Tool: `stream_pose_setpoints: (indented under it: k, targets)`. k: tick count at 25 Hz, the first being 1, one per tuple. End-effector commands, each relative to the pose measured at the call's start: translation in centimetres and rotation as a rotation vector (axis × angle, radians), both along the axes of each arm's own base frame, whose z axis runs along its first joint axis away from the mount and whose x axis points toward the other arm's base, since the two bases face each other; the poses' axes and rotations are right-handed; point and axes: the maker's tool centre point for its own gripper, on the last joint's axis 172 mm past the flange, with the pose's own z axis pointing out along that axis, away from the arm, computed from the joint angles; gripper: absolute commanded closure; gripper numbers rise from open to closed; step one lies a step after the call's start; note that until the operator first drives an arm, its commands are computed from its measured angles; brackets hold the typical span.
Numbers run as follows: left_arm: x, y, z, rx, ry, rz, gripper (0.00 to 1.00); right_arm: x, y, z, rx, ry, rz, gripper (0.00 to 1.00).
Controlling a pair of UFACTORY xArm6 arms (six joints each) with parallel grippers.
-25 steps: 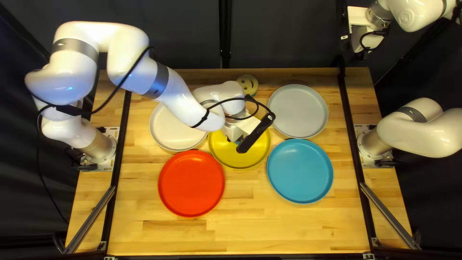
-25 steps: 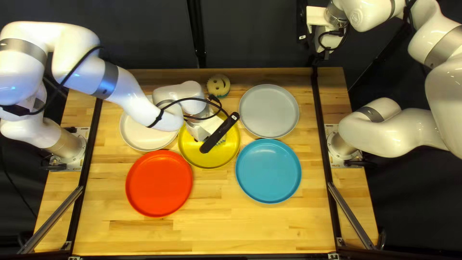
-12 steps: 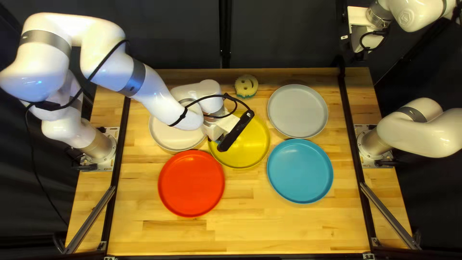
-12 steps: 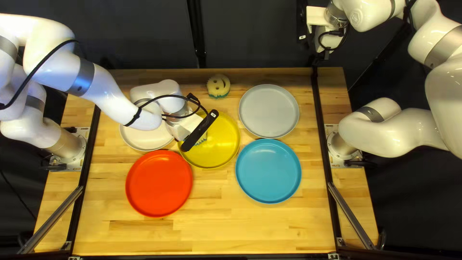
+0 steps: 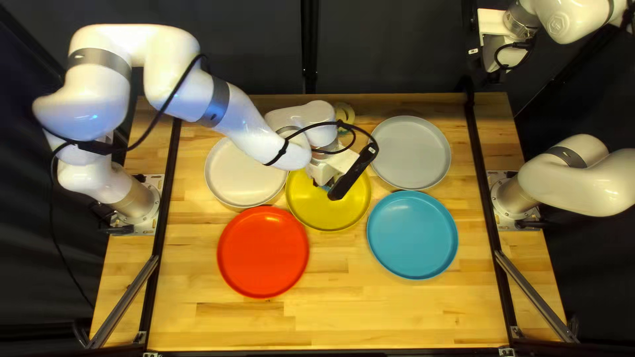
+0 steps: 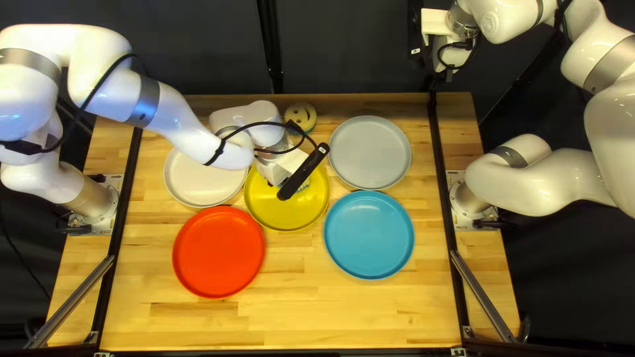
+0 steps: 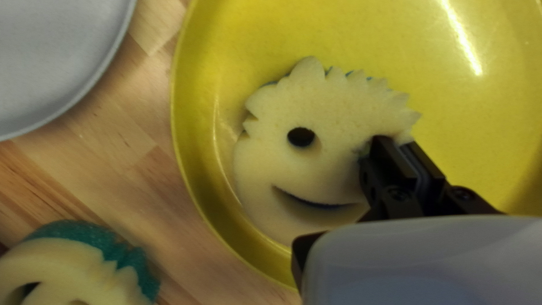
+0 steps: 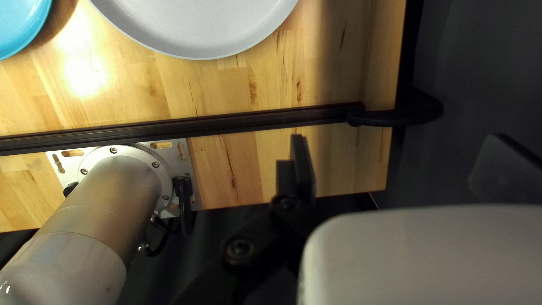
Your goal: Pick up sponge and scrub the plate
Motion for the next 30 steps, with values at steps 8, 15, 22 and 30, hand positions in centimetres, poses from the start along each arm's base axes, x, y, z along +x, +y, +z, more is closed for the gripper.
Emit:
stream_pose_setpoints:
  k: [8,15,22,30]
  targets:
    - [-5.0,0.7,-0.5,-0.024,0.008,0.035,1.00,0.0,0.0,0.0,0.000,0.000,0.000,0.00]
    - [-7.8,0.4,-0.6,-0.029,0.023,0.060,1.00,0.0,0.0,0.0,0.000,0.000,0.000,0.00]
    - [-8.1,1.0,-0.5,-0.033,0.031,0.075,1.00,0.0,0.0,0.0,0.000,0.000,0.000,0.00]
    - [-3.7,2.0,0.1,-0.022,0.006,0.067,1.00,0.0,0.0,0.0,0.000,0.000,0.000,0.00]
